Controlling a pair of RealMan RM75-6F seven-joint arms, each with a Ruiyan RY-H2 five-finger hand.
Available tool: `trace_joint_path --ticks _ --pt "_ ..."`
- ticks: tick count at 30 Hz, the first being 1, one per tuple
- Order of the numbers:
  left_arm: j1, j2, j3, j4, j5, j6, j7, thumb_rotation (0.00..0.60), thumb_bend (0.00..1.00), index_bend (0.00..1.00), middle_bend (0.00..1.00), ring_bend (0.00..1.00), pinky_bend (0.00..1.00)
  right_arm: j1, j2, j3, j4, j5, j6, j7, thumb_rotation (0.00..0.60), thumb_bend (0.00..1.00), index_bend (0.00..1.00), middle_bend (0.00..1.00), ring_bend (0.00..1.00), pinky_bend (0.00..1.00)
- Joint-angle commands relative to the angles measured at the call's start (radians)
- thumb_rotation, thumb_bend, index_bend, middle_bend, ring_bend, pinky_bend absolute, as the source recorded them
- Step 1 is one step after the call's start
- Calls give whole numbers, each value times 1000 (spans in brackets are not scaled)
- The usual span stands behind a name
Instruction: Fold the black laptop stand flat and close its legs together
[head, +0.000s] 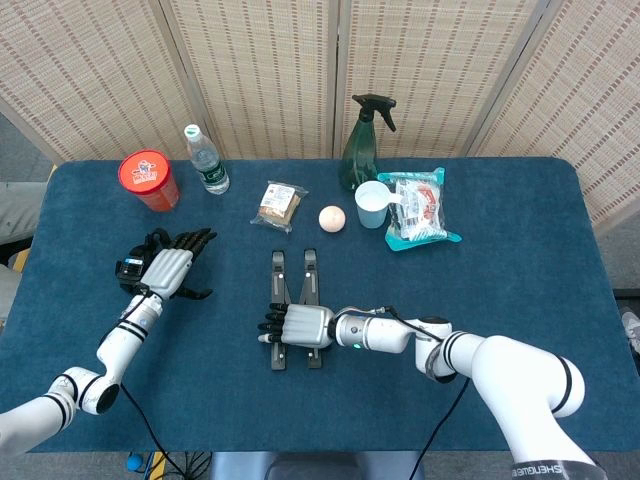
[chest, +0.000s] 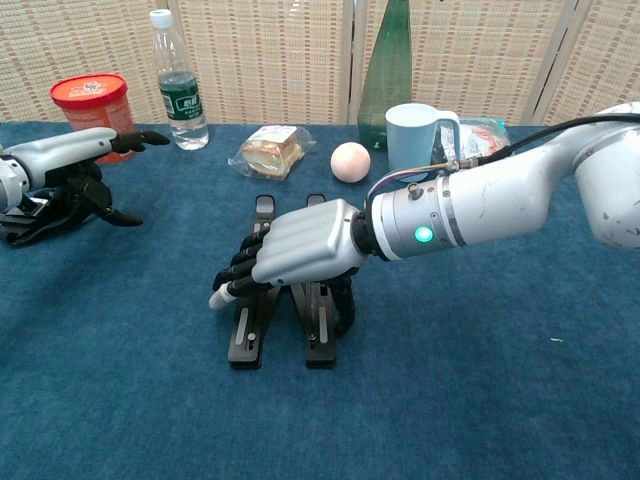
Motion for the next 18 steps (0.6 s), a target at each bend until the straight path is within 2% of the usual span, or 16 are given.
trace_joint_path --ticks 1,7,14,18 --pt "-1 -2 -1 1 1 0 -2 600 151 12 0 0 0 8 6 -5 -4 5 -6 9 600 61 0 24 0 0" --pt "-5 -9 -2 6 5 -4 -3 600 151 7 0 0 0 29 15 -9 -19 23 -35 31 600 129 0 60 0 0" --pt "-5 -13 -2 10 7 -6 -4 600 151 7 0 0 0 32 8 -7 -12 38 -31 31 600 158 1 164 0 0" --pt "-4 -14 -3 11 8 -5 -5 600 151 6 0 0 0 33 -1 -7 -1 48 -34 43 600 175 34 215 0 0"
